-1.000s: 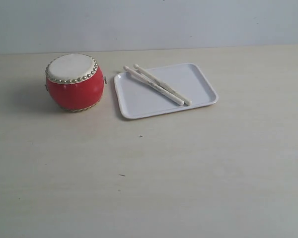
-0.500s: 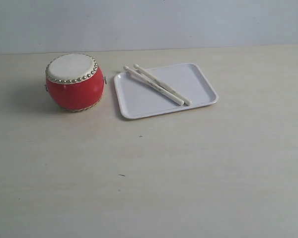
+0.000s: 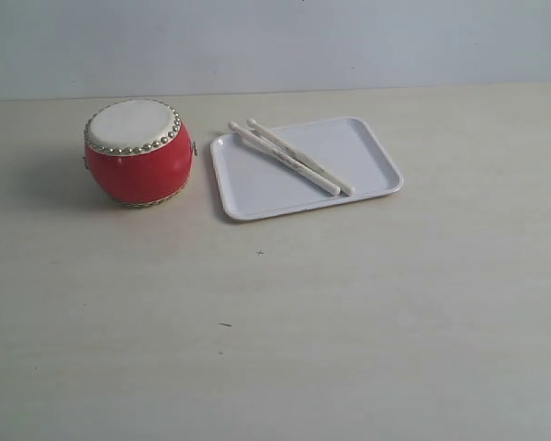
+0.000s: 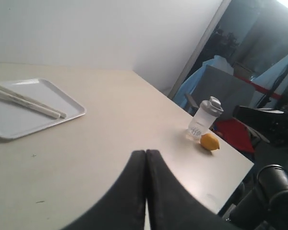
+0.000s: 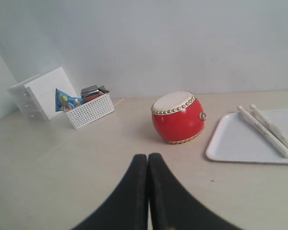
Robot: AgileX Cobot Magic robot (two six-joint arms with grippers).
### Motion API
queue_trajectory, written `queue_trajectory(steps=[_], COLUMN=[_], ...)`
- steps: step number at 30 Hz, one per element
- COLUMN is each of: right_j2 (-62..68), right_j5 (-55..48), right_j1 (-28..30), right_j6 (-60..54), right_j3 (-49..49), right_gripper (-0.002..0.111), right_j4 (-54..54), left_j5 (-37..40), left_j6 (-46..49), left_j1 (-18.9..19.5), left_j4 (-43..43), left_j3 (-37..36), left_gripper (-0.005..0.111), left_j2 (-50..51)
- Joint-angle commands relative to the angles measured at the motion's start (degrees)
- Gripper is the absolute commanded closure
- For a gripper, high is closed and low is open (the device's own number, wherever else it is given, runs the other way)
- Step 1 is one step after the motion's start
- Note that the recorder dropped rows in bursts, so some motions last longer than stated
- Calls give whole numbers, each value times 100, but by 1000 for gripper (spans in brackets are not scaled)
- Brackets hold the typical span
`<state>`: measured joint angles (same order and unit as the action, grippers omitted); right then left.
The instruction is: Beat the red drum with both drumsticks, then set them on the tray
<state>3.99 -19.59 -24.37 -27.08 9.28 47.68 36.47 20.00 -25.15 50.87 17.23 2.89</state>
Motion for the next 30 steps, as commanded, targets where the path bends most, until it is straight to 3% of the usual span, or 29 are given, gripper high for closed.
queue_trajectory(steps=[1,4,13,30], right_j2=[-29,-29,-29,-29], right_j5=[97,97,-58,-87], right_j1=[3,3,3,3], right_j6=[-99,-99,-72,-83], right_j3=[-36,-36,-36,-36], right_gripper=[108,108,108,108], right_j4=[39,39,228,629], left_j5=[-498,-963,-1804,-1537], left_j6=[418,554,580,618], left_j1=[5,5,5,5], left_j4=[117,486,522,288], left_j3=[-569,-964,-1723,-1723], left_gripper=[107,107,107,107], left_j2=[-36,-36,-36,-36])
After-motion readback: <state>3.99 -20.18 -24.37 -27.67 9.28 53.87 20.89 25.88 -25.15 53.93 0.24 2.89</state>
